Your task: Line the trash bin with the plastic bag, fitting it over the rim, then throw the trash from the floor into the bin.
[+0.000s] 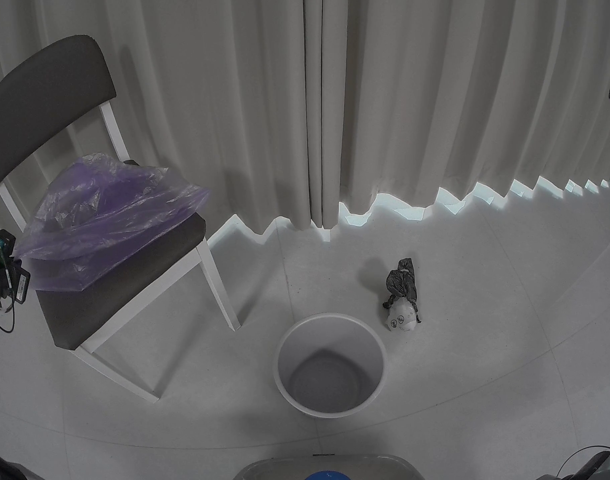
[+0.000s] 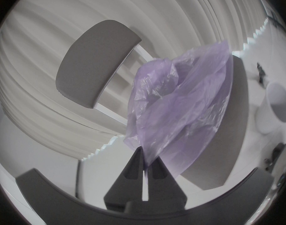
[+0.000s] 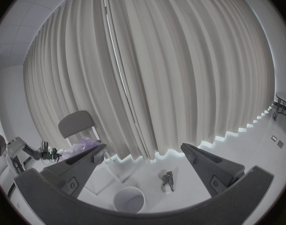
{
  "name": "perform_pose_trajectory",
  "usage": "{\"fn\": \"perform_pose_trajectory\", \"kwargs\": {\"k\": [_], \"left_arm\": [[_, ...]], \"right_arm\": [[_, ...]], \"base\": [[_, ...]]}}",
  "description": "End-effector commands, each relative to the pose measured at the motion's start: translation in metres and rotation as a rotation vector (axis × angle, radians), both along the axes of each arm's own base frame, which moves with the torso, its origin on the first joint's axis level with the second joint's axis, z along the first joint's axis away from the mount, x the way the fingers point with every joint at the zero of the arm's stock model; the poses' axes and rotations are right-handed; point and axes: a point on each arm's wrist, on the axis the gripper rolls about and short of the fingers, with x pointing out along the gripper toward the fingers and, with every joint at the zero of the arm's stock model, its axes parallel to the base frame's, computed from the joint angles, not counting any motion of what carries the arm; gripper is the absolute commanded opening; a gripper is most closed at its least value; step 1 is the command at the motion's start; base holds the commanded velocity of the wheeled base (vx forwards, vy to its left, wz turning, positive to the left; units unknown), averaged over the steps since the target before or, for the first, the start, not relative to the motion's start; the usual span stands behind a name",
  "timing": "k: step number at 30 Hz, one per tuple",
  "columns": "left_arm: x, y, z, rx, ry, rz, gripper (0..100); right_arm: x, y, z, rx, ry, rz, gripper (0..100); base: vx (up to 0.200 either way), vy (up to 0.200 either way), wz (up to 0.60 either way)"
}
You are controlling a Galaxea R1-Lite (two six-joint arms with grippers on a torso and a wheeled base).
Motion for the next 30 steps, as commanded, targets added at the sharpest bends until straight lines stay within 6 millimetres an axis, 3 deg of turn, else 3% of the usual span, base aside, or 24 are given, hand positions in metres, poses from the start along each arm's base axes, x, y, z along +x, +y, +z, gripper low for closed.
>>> {"fn": "perform_pose_trajectory", "kwargs": {"k": [1,4,11,24,30], "left_arm": [[-0.039,-0.035,0.081,-0.08,-0.249,-0.103,0],[-0.044,-0.046,0.093,-0.133,-0.261,-0.155,0],[-0.048,-0.072,0.116,-0.224,-0.318,-0.269,0],[-0.063,-0.107,0.149,-0.37,-0.378,-0.445,0],[-0.064,-0.11,0.159,-0.38,-0.388,-0.463,0]], "right_arm": [[0.026,0.028,-0.03,-0.074,0.136,0.093,100],[0.036,0.042,-0.037,-0.084,0.154,0.093,100],[0.042,0.067,-0.076,-0.128,0.216,0.132,100],[0.029,0.088,-0.109,-0.114,0.313,0.252,100],[0.032,0.097,-0.117,-0.083,0.336,0.272,100]], "base": [[0.0,0.0,0.0],[0.0,0.0,0.0],[0.0,0.0,0.0],[0.0,0.0,0.0],[0.0,0.0,0.0]]}}
